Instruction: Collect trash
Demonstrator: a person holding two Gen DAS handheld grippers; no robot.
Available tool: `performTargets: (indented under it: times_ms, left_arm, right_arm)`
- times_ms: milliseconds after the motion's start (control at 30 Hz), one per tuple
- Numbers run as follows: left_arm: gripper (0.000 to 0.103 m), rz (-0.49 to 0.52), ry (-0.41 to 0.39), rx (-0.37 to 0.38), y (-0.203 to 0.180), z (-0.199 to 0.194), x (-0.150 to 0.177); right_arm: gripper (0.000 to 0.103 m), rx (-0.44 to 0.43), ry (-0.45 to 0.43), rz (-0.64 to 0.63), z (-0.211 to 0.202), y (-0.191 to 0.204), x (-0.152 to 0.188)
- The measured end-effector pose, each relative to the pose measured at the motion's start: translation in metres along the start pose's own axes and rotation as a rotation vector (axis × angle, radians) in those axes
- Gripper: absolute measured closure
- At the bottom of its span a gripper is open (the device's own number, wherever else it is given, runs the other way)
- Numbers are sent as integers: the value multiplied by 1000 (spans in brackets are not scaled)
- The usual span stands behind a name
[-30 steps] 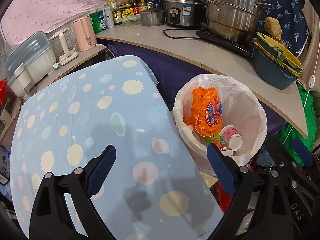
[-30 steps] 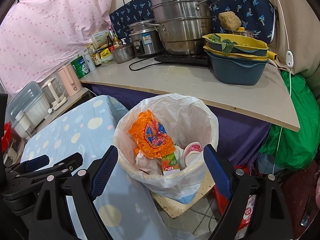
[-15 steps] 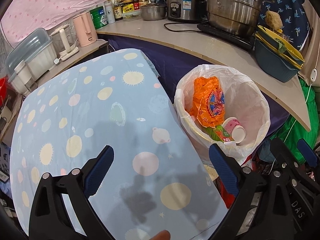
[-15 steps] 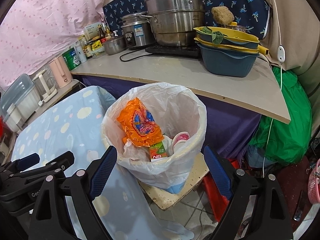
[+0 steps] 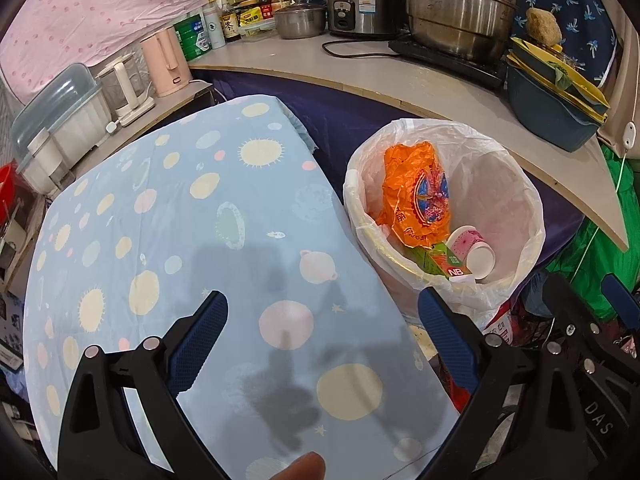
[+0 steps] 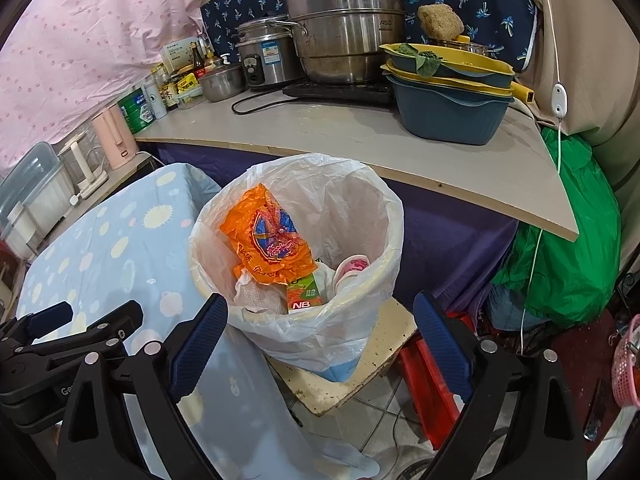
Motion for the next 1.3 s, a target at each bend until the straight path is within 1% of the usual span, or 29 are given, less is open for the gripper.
performTargets:
  times_ms: [400, 833, 867, 900, 1300]
  left_arm:
    - [11, 21, 6, -8, -9, 4, 2]
    - [11, 24, 15, -22, -11, 6, 5]
    - [11, 22, 17, -21, -11, 6, 5]
    - [11, 21, 18, -25, -11, 7, 5]
    - [11, 16, 17, -23, -8, 6, 5]
  right_arm:
    - [13, 14, 7, 14, 4, -9, 3]
    - [12, 39, -7, -30, 6, -9, 4]
    - [12, 38, -7, -31, 6, -9, 4]
    - [6, 43, -8, -30, 6, -10, 4]
    - [6, 37, -12, -29, 5, -9, 4]
Point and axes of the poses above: each gripper's, at about its wrist camera, not at the fingertips, and z roughly the way its jaws point, y to its left, x to its underside, the point moved 3 cm from there along z, roughly the way its jaws point, and after that the axes turned 3 degrees about z, right-handed, at the moved point
